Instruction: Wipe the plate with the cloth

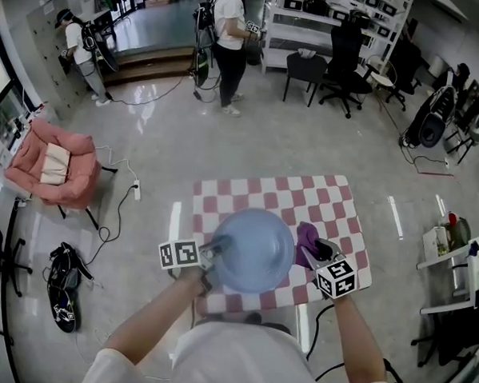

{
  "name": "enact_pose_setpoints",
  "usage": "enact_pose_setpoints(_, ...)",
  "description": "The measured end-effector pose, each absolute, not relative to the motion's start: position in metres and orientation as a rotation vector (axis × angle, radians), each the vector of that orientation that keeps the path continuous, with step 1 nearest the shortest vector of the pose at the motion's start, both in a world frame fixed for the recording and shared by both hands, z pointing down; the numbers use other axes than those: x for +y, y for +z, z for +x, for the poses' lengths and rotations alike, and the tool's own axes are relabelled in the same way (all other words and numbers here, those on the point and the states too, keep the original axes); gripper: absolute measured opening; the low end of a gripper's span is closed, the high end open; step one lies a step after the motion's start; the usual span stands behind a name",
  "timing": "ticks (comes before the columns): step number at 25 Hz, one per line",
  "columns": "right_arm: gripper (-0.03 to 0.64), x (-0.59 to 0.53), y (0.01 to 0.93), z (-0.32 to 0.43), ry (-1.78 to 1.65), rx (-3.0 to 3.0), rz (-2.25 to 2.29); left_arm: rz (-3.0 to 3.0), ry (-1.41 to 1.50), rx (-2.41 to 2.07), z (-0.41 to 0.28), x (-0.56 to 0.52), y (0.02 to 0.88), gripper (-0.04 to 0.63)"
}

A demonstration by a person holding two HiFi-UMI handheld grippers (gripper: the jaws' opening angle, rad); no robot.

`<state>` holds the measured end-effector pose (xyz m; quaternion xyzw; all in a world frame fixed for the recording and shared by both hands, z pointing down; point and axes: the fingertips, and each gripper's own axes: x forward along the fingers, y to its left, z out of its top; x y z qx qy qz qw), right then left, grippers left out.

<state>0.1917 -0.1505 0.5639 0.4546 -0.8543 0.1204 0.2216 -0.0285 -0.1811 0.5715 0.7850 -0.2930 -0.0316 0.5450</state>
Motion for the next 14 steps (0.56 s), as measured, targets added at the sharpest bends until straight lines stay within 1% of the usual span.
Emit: enact_pose_setpoints(14, 0.111, -0.146, 0.5634, 0.1815, 0.325, -2.358, 1.257, 1.836, -0.084, -0.689, -0.0388, -0.1786, 0.5719, 0.038)
